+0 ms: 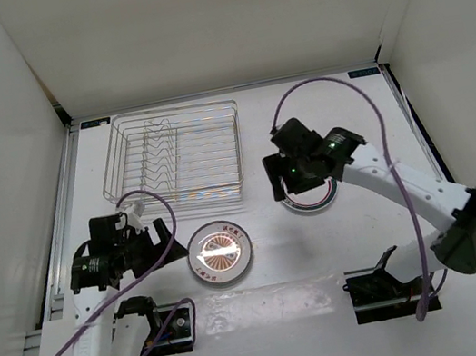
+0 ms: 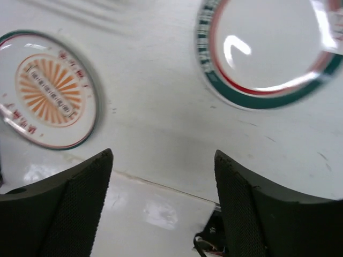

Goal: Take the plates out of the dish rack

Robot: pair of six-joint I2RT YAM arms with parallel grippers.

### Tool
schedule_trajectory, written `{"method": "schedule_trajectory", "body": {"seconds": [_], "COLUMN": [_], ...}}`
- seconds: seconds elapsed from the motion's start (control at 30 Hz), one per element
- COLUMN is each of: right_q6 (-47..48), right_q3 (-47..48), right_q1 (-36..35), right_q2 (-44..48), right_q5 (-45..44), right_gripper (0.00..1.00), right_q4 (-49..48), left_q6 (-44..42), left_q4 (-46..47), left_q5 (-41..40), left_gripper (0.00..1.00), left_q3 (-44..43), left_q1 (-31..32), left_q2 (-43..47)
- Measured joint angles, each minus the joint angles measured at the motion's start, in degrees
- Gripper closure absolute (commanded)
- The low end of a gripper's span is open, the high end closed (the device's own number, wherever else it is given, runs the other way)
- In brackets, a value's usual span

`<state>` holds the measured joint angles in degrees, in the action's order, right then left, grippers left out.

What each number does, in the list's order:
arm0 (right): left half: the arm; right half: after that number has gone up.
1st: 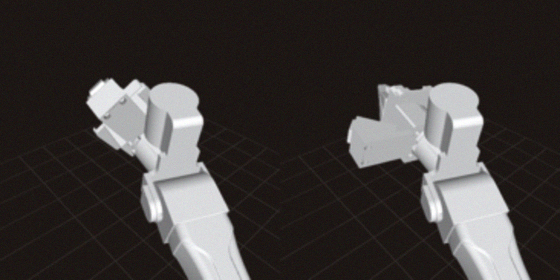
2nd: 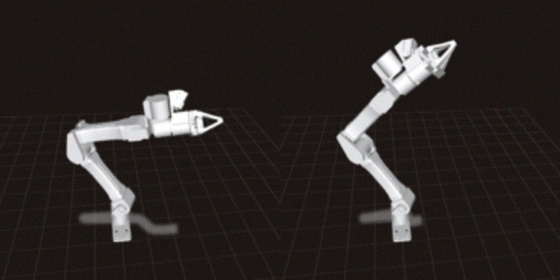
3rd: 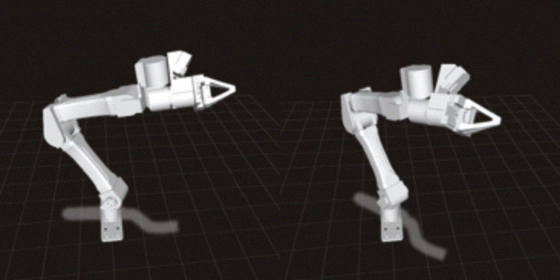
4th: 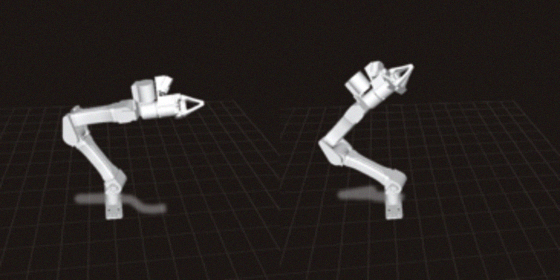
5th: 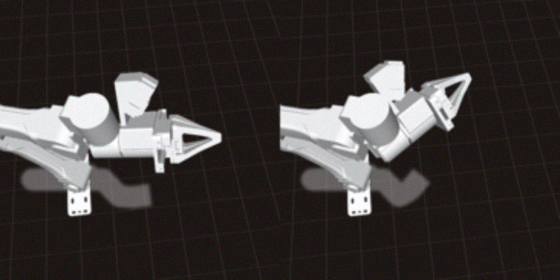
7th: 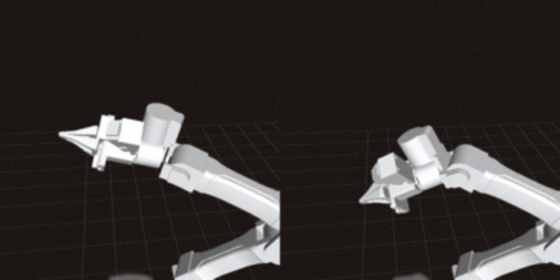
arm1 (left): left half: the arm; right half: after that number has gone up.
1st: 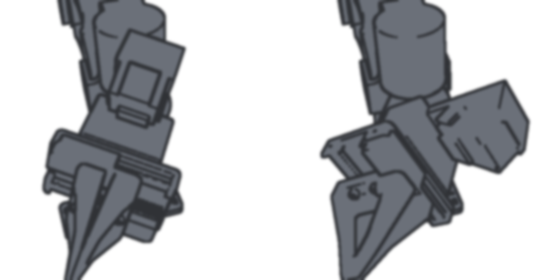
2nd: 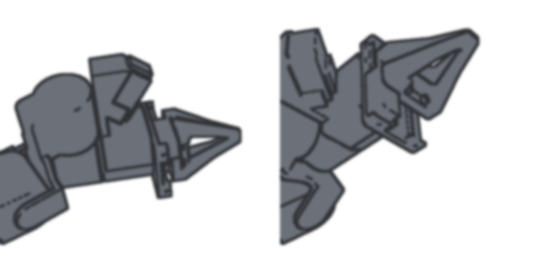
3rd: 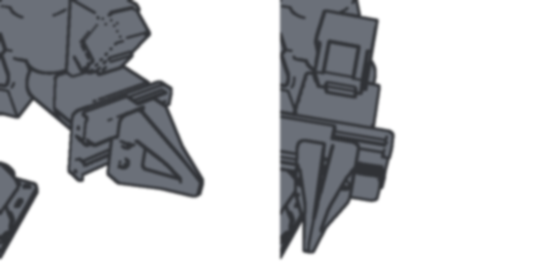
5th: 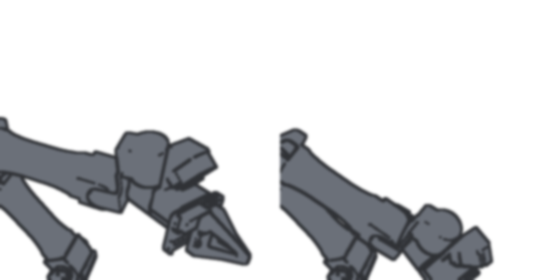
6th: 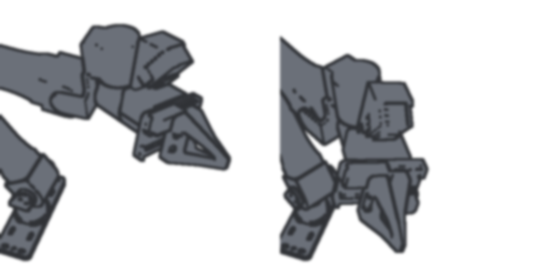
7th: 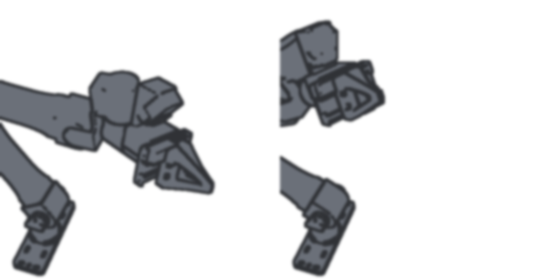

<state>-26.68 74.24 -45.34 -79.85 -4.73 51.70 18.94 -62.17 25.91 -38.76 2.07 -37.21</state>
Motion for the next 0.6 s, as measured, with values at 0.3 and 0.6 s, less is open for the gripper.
{"method": "schedule_trajectory", "body": {"seconds": [0.3,0.6], "right_q6": [-9.49,-12.92], "right_q3": [0.87,1.46], "right_q1": [0.13,0.22], "right_q2": [17.29,18.91], "right_q5": [-22.49,-29.97], "right_gripper": [0.1,0.1], "right_q4": [17.33,24.87], "left_q6": [-7.13,-12.94], "left_q4": [-3.56,-5.64], "left_q5": [-2.45,-11.23], "left_gripper": [0.0,0.0], "left_q3": [-6.21,-13.84], "left_q1": [1.95,3.63], "left_q2": [4.87,5.46]}}
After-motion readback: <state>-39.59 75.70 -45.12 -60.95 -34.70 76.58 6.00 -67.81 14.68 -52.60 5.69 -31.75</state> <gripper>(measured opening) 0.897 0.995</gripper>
